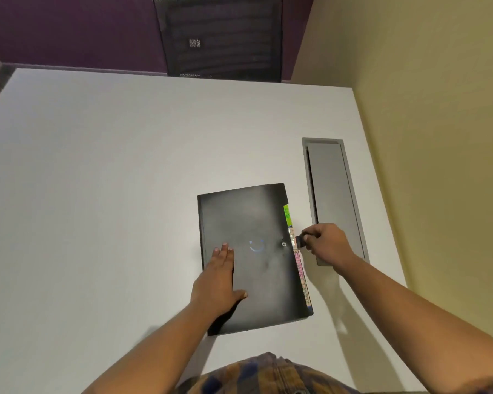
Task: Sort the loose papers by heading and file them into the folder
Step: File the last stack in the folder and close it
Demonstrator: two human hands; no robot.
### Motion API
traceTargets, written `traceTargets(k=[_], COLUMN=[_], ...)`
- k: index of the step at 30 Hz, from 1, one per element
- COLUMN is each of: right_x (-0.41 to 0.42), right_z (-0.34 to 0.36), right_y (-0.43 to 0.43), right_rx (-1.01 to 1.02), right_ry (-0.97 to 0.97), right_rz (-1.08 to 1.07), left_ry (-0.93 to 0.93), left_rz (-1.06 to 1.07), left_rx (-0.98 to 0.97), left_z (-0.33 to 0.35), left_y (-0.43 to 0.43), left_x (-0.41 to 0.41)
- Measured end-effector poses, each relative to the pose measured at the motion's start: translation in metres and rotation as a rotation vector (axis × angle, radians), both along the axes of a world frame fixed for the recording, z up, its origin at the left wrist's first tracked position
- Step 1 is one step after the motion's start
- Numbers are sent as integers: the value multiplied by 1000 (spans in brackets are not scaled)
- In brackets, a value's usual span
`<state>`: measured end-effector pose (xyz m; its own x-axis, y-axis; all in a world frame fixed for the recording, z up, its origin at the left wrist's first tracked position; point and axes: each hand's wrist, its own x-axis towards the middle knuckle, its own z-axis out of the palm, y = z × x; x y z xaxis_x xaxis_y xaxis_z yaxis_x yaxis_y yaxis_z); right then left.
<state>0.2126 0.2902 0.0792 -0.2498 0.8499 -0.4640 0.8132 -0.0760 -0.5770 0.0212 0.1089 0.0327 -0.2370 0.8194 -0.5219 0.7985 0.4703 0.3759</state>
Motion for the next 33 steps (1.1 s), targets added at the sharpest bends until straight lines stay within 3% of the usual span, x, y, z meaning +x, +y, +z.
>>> traceTargets(k=[6,13,24,33], right_x=[-15,-47,-66,-83], right_z=[-21,-35,-51,-53], right_y=[-3,14,24,43], right_rx=[-125,4,32,-171], right_ry=[44,-23,-77,-138], right_rz=[-8,-78,-115,-221], left_ry=[9,-10,9,-24], left_rz=[19,9,16,39], left_rx=[-11,-23,0,7], left_z=[-6,-10,-17,-17], left_y=[16,40,47,48], left_x=[-21,-43,-46,-46])
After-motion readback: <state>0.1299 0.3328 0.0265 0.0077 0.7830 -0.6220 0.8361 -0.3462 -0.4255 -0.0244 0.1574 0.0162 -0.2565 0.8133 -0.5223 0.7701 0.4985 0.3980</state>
